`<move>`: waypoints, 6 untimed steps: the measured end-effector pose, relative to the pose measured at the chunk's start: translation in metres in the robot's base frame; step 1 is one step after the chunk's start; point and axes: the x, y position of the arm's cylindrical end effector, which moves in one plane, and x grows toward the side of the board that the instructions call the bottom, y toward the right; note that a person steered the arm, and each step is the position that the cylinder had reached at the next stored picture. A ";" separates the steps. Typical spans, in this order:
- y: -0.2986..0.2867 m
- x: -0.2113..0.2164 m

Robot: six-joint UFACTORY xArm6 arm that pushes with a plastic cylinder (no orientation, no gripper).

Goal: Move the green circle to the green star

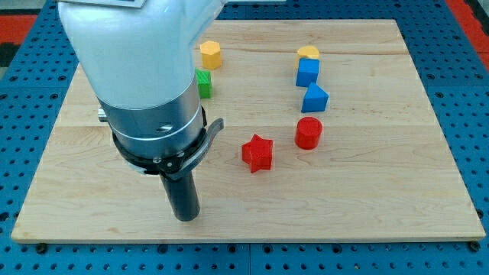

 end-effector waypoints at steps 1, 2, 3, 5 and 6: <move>-0.013 -0.027; -0.023 -0.062; -0.014 -0.083; 0.010 -0.160; 0.009 -0.168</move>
